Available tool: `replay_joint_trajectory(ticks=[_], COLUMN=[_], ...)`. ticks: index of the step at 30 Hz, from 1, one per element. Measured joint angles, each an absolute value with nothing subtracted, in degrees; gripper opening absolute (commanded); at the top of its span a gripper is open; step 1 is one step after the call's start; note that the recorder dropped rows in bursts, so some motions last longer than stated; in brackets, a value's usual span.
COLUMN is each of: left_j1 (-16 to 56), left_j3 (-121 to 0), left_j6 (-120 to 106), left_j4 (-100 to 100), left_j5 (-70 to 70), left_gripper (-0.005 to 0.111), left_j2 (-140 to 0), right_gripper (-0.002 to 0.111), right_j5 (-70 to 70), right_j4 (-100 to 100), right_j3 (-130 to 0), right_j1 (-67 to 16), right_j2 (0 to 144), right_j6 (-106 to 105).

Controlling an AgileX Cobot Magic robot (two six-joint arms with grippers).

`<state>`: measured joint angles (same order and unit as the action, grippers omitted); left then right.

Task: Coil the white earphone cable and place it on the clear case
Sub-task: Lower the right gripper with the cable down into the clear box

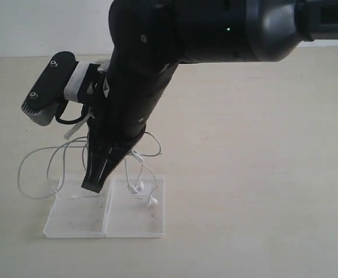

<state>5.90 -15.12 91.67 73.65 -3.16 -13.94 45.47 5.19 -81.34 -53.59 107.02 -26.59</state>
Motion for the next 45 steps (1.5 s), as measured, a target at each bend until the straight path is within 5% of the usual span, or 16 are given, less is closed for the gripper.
replay_joint_trajectory(ticks=[22,36,45], left_j1=[5.90,5.90,5.90], left_j3=[-15.12,-15.12,-15.12], left_j6=[91.91,91.91,91.91], left_j4=[73.65,73.65,73.65], left_j5=[-2.71,-2.71,-2.71], left_gripper=[0.000,0.000,0.000], left_j2=[-13.80,-13.80,-13.80], right_gripper=[0.002,0.067,0.068], right_j5=[44.92,52.07,60.26], right_j4=[0.00,0.31,4.66], right_j3=[-81.34,-83.64,-92.89], right_j1=[-53.95,-53.95,-53.95], right_j2=[120.78,120.95,121.04], right_j6=[-25.26,-25.26,-28.48])
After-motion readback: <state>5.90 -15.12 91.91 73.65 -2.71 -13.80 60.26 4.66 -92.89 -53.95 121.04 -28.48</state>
